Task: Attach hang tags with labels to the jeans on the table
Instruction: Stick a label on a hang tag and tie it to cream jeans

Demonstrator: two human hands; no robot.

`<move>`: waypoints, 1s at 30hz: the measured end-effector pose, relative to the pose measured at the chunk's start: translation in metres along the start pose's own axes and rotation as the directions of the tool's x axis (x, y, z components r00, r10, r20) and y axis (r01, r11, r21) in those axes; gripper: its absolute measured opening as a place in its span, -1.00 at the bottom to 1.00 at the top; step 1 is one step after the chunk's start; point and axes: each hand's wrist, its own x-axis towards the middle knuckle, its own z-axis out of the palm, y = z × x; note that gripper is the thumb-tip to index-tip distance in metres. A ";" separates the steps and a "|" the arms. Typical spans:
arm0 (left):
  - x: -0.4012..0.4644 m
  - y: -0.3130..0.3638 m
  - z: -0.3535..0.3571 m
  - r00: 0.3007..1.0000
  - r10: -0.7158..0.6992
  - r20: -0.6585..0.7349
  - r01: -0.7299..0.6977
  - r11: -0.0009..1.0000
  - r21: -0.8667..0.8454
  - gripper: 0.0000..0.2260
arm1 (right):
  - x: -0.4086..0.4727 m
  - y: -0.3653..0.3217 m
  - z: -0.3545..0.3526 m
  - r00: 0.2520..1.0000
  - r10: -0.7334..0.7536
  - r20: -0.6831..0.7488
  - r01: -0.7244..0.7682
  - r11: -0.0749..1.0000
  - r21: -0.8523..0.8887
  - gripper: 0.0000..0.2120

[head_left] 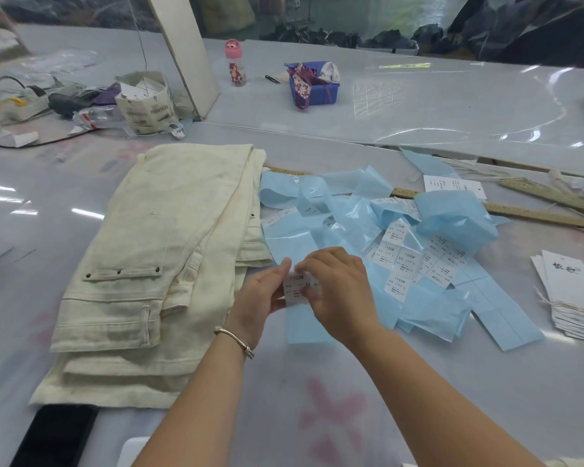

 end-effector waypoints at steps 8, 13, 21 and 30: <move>0.008 0.009 0.009 0.967 0.010 -0.256 0.018 0.994 0.108 -0.73 | 0.003 -0.006 -0.011 0.991 -0.077 -0.110 0.079 0.997 0.013 -0.87; 0.012 0.012 0.009 0.945 -0.003 -0.327 0.083 0.969 0.232 -0.67 | -0.008 -0.017 -0.028 0.997 -0.075 -0.009 0.075 0.993 0.092 -0.90; 0.012 0.007 0.008 0.916 -0.144 -0.374 0.221 0.960 0.172 -0.78 | -0.079 -0.005 -0.103 0.933 0.306 0.191 -0.314 0.425 0.849 -0.87; -0.060 0.013 0.090 0.851 0.524 0.028 -0.348 0.525 0.776 -0.86 | -0.137 0.040 -0.148 0.668 0.647 0.369 -0.571 0.127 0.811 -0.72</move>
